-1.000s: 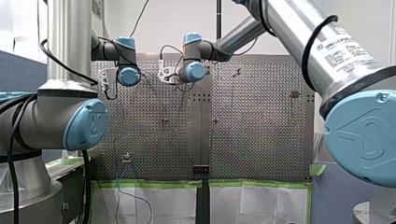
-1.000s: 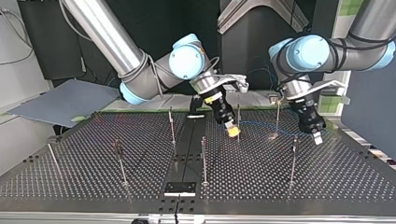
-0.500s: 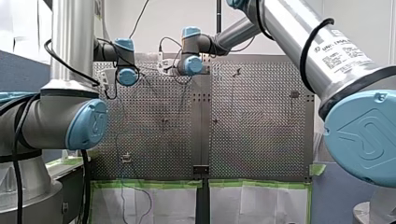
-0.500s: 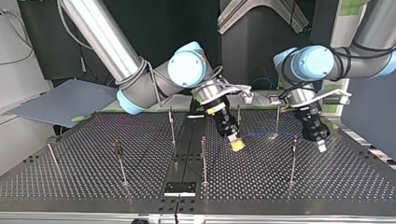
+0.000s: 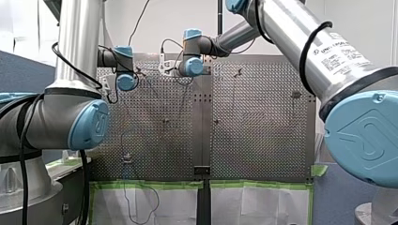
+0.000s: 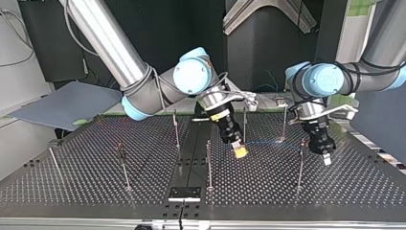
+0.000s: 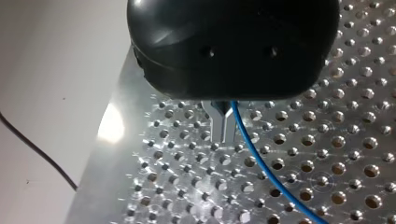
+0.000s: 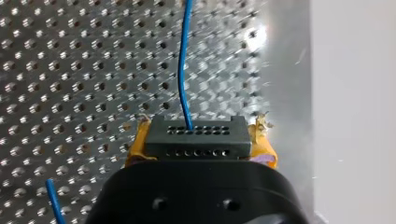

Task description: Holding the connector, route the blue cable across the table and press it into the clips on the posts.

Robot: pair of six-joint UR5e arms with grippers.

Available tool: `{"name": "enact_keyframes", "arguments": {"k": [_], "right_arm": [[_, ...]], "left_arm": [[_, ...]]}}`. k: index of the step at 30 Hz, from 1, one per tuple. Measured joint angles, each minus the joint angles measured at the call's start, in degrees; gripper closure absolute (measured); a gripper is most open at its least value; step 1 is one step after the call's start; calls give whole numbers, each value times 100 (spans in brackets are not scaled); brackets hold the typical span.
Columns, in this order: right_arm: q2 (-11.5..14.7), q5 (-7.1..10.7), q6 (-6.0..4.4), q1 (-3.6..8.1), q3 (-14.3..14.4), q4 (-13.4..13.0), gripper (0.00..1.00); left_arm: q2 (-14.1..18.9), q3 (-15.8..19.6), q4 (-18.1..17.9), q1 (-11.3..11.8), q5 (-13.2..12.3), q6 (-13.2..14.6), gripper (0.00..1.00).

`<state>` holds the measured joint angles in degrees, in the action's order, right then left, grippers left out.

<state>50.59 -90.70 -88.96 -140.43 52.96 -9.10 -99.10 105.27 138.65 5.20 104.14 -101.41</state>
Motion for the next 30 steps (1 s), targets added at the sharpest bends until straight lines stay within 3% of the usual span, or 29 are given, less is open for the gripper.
{"name": "enact_keyframes", "arguments": {"k": [11, 13, 14, 16, 17, 18, 19, 30], "right_arm": [[-63, -32, 23, 62, -31, -9, 100], [-70, -34, 24, 62, -32, -10, 100], [-73, -35, 25, 62, -32, -12, 100], [-77, -36, 25, 63, -32, -12, 100], [-80, -36, 23, 64, -32, -11, 100], [-83, -36, 22, 64, -33, -10, 100], [-85, -36, 21, 64, -33, -7, 100], [-104, -147, 17, 64, -28, 27, 100]], "left_arm": [[-150, -116, -85, 180, -167, -236, 100], [-151, -117, -77, 191, -169, -262, 76], [-151, -117, -70, 194, -169, -271, 76], [-150, -116, -26, 197, -160, -302, 40], [-149, -116, 2, 197, -148, -321, 40], [-150, -116, 35, 197, -131, -350, 13], [-149, -115, 86, 197, -111, -395, 0], [-138, -111, 614, 163, 55, -648, 0]]}}
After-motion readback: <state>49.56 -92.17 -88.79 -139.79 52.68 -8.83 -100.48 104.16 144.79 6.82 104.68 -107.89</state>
